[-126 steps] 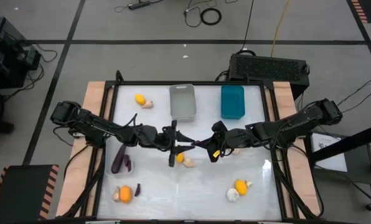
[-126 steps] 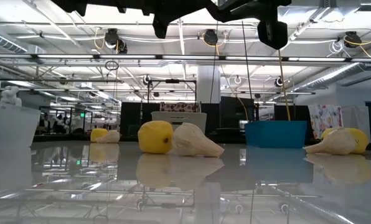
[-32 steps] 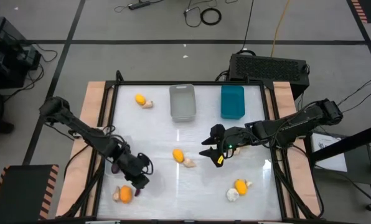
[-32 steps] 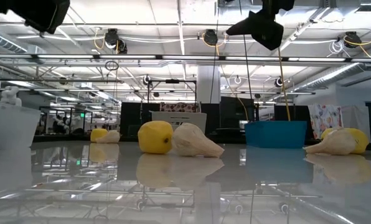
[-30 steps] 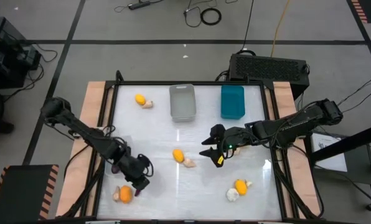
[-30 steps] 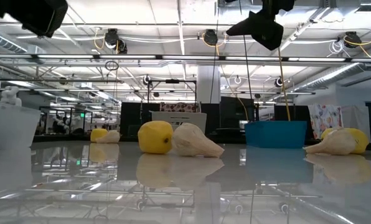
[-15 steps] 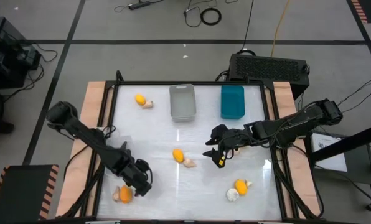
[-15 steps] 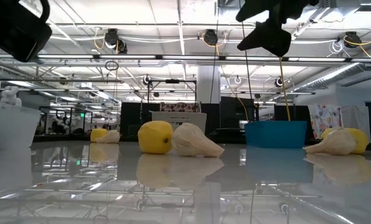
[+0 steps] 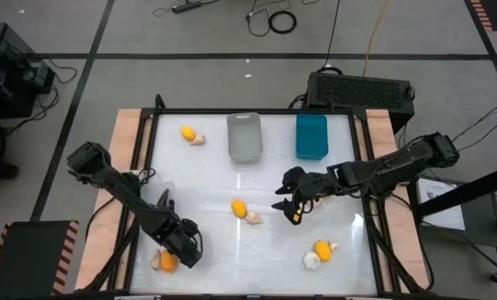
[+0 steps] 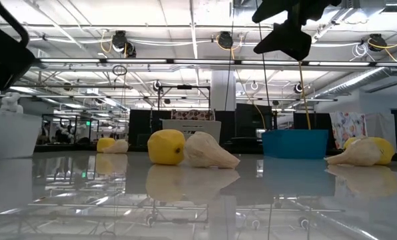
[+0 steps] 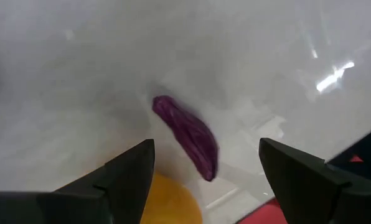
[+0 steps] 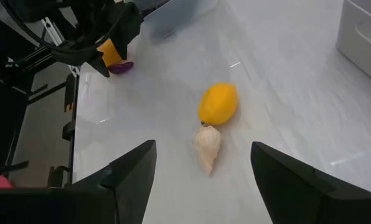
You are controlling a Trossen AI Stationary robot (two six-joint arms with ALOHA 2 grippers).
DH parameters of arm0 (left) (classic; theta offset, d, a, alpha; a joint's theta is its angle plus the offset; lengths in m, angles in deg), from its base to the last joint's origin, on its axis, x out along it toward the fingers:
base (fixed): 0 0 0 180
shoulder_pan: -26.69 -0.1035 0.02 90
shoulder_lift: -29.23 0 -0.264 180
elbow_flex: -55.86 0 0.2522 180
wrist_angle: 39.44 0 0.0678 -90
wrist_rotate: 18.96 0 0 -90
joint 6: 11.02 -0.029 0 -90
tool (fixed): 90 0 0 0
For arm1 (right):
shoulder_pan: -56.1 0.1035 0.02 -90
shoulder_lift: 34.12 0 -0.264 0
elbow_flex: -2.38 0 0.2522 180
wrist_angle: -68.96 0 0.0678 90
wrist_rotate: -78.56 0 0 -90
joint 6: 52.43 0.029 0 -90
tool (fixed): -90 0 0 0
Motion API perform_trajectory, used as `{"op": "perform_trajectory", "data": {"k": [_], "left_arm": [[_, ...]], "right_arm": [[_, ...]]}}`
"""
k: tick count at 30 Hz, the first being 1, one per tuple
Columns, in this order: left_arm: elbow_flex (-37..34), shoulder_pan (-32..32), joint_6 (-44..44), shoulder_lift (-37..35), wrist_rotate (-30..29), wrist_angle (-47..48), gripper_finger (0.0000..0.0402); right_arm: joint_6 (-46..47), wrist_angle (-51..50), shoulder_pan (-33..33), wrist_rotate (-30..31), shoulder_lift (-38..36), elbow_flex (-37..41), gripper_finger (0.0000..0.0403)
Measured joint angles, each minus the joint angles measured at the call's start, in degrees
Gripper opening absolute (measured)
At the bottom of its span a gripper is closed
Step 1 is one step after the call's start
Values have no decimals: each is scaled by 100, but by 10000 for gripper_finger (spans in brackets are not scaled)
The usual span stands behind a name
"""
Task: Sort produce into baskets
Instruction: Put the purple eggplant into the transparent bin
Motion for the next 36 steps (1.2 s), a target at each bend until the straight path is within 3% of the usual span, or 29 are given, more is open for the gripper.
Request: {"op": "perform_trajectory", "data": {"k": [9, 27, 36], "left_arm": [[4, 4, -36, 196, 15, 15, 266], [-4, -14, -201, 74, 231, -66, 54], [-4, -377, -330, -969, -102, -188, 52]], "right_arm": [[-10, 24, -43, 7, 0, 0, 254], [0, 30, -162, 11, 0, 0, 254], [-4, 155, -164, 11, 0, 0, 254]]}}
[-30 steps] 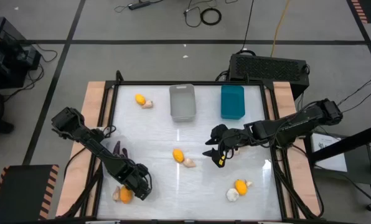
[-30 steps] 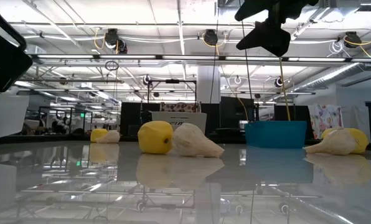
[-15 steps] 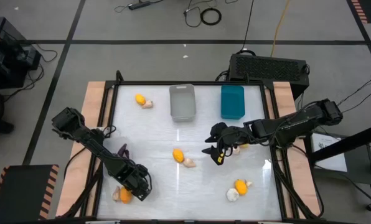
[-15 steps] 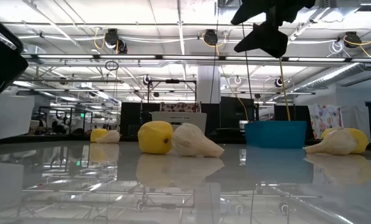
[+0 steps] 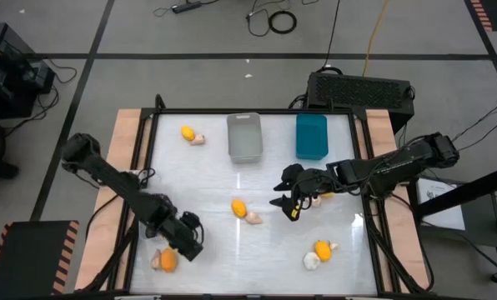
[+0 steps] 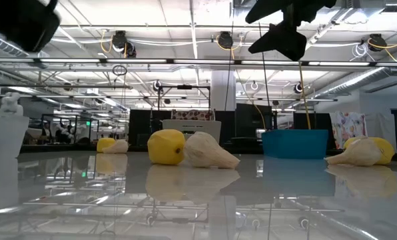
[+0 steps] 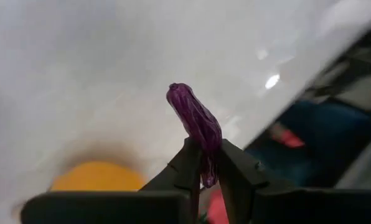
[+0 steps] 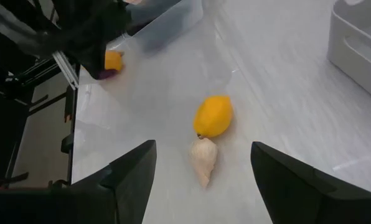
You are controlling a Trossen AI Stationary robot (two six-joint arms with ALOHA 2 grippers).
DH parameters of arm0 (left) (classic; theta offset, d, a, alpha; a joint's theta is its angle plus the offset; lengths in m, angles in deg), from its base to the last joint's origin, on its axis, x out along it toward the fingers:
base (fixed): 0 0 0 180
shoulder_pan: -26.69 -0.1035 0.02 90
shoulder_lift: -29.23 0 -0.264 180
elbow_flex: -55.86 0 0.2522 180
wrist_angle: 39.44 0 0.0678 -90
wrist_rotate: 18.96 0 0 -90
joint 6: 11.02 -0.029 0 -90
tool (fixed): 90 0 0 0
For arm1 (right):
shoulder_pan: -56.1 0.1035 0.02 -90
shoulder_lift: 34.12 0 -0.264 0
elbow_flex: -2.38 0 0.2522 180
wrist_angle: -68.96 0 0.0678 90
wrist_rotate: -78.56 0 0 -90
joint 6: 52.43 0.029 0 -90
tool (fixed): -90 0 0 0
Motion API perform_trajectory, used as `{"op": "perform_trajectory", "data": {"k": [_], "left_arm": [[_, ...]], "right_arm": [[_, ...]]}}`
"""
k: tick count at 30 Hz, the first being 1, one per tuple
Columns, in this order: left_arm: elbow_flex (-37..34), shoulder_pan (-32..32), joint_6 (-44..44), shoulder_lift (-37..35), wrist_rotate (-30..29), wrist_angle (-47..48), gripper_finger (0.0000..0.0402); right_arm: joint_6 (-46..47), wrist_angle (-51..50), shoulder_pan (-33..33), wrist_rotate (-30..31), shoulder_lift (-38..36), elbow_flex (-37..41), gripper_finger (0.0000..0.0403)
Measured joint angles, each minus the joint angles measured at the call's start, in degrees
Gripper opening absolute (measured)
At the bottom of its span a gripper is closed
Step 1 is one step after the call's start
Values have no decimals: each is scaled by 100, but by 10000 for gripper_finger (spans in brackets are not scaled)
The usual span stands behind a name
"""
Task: Sort produce into baskets
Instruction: Put the purple eggplant into the transparent bin
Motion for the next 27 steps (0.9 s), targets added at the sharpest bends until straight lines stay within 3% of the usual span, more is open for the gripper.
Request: {"op": "perform_trajectory", "data": {"k": [7, 14, 18, 22, 27], "left_arm": [[0, -373, -295, -1144, -832, 620, 58], [2, -497, 91, -2049, -1225, 2854, 59], [2, -495, 324, -2247, -1188, 4108, 59], [1, -499, 320, -2251, -1218, 4739, 59], [-373, -504, 319, -2224, -1131, 4595, 59]], "right_arm": [[52, -3, -63, 0, 2, 0, 254], [246, -9, -63, -4, 2, 0, 254], [286, -13, -59, -2, 2, -1, 254], [286, -15, -59, -2, 2, 0, 254], [280, -20, -59, -2, 2, 0, 254]]}}
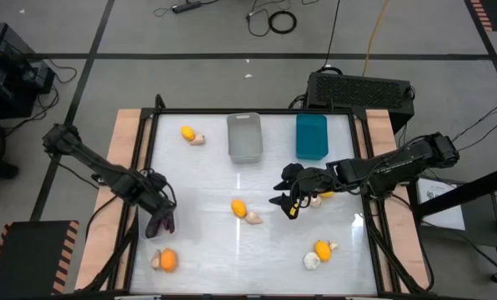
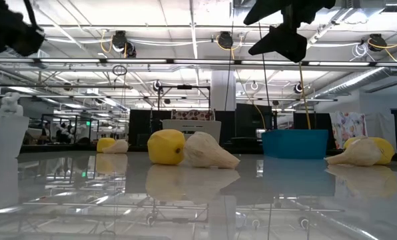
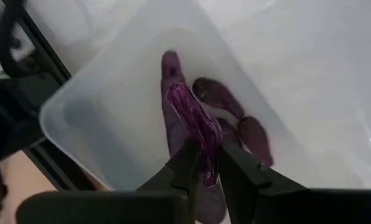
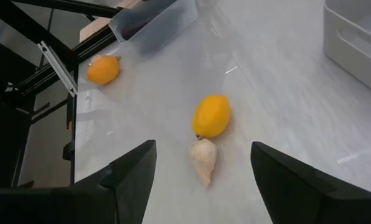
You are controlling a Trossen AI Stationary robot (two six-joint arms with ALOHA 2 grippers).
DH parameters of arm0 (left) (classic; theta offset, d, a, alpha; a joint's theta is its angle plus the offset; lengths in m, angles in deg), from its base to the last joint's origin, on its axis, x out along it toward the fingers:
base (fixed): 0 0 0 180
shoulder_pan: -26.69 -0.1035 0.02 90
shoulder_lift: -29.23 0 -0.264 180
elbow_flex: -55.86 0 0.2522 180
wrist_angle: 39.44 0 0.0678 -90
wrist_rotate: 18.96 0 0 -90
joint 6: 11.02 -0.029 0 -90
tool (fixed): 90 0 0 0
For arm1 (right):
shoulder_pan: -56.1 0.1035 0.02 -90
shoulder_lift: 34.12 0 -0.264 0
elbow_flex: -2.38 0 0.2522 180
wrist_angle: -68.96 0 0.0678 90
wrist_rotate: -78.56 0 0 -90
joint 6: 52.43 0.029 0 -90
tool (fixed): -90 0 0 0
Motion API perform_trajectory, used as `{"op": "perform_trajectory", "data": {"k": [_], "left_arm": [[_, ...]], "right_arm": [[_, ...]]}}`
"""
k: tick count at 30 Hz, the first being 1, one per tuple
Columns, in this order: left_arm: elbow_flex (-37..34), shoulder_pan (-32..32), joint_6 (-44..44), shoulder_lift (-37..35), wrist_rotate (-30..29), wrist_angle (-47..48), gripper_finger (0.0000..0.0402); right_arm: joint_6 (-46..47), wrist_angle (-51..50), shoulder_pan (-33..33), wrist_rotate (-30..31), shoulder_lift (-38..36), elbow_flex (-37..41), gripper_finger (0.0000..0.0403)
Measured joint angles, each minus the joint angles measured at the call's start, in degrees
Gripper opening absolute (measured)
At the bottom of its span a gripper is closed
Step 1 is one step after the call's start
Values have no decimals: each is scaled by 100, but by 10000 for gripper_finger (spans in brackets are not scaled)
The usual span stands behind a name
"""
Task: Sort produce into baskets
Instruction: Put the purple eggplant into the transparent bin
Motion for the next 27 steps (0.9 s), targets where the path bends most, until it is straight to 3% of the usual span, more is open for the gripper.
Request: {"op": "perform_trajectory", "data": {"k": [9, 16, 27], "left_arm": [[-381, 2, -268, 16, -212, -832, 59], [-381, -152, -618, 447, -236, -853, 59], [-381, -582, -1829, 1079, -226, -1506, 59]], "right_arm": [[-37, -2, 0, 0, 0, 0, 254], [-98, -1, 0, 0, 0, 0, 254], [-73, 0, 0, 0, 0, 0, 254]]}}
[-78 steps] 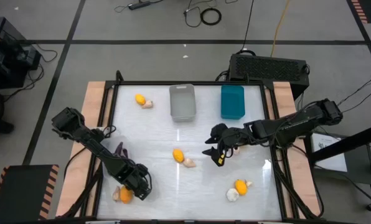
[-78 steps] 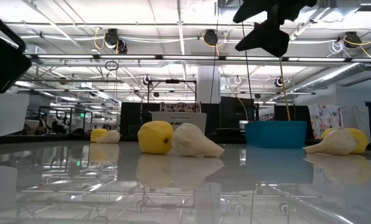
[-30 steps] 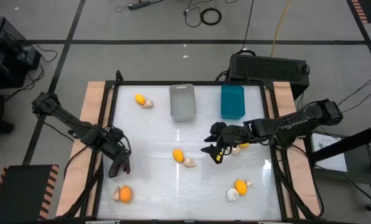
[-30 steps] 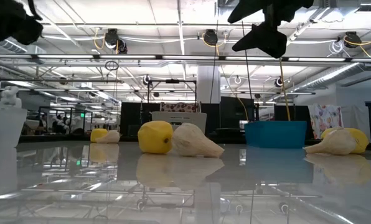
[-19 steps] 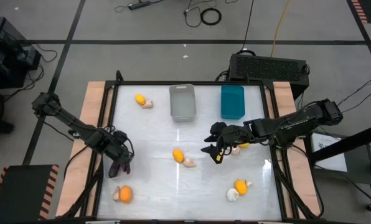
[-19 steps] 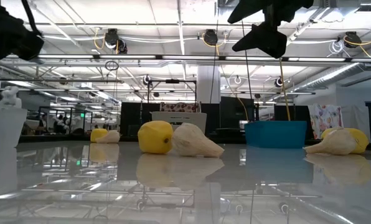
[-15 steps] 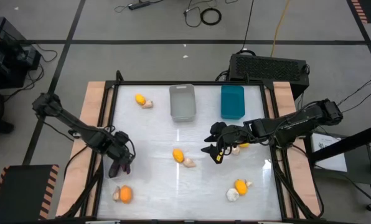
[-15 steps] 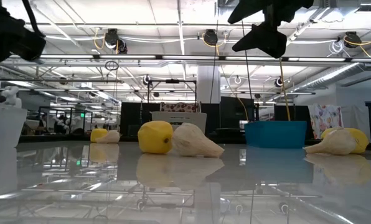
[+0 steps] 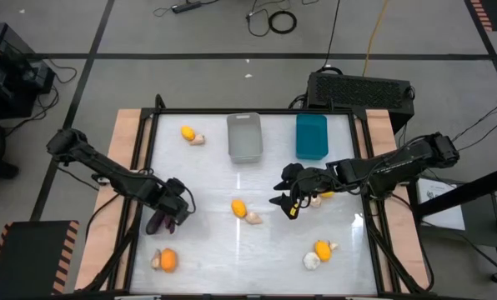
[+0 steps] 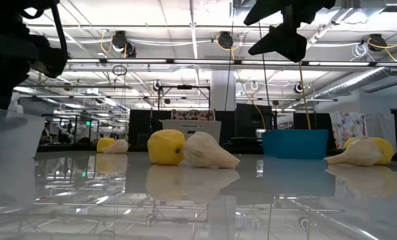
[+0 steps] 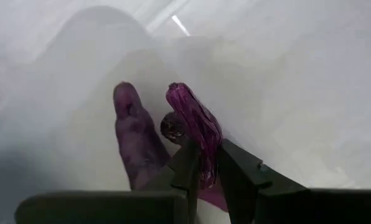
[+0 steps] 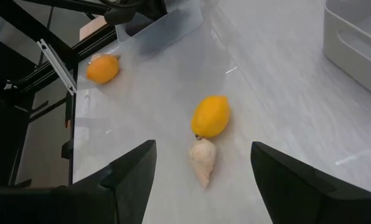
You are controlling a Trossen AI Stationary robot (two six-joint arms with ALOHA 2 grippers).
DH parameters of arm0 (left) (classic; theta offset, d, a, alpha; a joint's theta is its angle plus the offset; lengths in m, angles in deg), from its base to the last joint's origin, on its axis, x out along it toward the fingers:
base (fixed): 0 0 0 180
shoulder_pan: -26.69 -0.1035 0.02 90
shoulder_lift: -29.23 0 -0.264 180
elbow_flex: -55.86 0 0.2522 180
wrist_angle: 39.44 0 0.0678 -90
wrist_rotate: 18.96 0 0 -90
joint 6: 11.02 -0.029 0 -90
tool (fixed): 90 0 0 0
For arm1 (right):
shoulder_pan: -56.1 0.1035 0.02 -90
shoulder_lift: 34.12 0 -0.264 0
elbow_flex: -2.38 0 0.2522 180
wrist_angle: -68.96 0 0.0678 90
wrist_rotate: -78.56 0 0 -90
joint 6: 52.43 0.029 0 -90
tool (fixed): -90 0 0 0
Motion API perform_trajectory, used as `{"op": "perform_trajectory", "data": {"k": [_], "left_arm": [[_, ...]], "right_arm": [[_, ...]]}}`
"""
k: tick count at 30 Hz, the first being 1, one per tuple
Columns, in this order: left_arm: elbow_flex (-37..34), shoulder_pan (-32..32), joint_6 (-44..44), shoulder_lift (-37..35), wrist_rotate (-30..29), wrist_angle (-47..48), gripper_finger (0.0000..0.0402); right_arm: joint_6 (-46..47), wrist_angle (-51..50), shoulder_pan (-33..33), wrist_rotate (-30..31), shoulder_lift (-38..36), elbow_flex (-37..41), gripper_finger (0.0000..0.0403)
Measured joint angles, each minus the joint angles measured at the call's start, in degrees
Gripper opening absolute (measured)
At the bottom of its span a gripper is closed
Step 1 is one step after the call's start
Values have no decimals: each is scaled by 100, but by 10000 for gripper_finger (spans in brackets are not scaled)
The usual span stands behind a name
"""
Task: Sort produce into baskets
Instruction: Put the purple eggplant into the transparent bin, then put the yellow lemon into the gray bin
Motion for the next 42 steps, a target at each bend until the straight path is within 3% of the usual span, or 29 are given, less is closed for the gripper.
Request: {"op": "perform_trajectory", "data": {"k": [11, 22, 30, 36, 42], "left_arm": [[0, -17, -129, 13, 227, 79, 65], [48, -14, -125, -100, 657, 166, 161], [669, -64, -173, -335, 555, 925, 189], [987, -122, -334, -603, -37, 856, 190], [1040, -122, -1271, -682, -1155, -765, 190]], "right_arm": [[55, -20, 0, 2, 0, 0, 254], [71, -5, 0, 0, 0, 0, 254], [480, 17, 0, -2, 0, 0, 254], [859, -183, -3, -583, -31, -127, 254], [969, -2415, -4, -728, -68, -1000, 254]]}}
